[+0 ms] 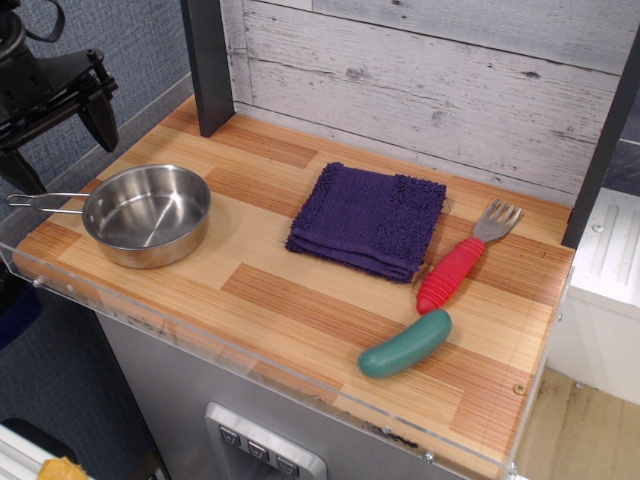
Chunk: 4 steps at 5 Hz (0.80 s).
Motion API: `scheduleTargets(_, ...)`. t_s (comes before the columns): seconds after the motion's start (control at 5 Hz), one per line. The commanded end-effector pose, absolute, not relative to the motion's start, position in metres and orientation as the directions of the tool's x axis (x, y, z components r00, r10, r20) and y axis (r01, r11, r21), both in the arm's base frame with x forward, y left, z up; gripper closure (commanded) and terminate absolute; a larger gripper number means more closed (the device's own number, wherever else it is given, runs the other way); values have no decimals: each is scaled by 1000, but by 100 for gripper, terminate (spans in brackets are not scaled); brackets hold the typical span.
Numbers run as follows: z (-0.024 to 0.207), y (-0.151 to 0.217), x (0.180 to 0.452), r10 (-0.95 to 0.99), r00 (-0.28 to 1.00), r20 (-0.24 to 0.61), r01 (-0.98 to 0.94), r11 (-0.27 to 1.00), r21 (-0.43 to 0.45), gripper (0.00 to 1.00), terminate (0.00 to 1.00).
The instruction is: Put the purple cloth above the silver pot.
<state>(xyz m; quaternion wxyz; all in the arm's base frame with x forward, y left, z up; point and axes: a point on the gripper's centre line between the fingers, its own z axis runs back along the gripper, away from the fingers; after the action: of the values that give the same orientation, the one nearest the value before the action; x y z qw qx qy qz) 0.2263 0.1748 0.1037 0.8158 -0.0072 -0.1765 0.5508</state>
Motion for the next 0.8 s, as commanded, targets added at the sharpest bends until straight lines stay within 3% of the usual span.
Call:
scheduleTargets(0.0,104,175,226,901,331,280,-896,393,-206,0,0)
scheduleTargets(0.6,102,85,262,796,524,303,-776,593,-214,0,0)
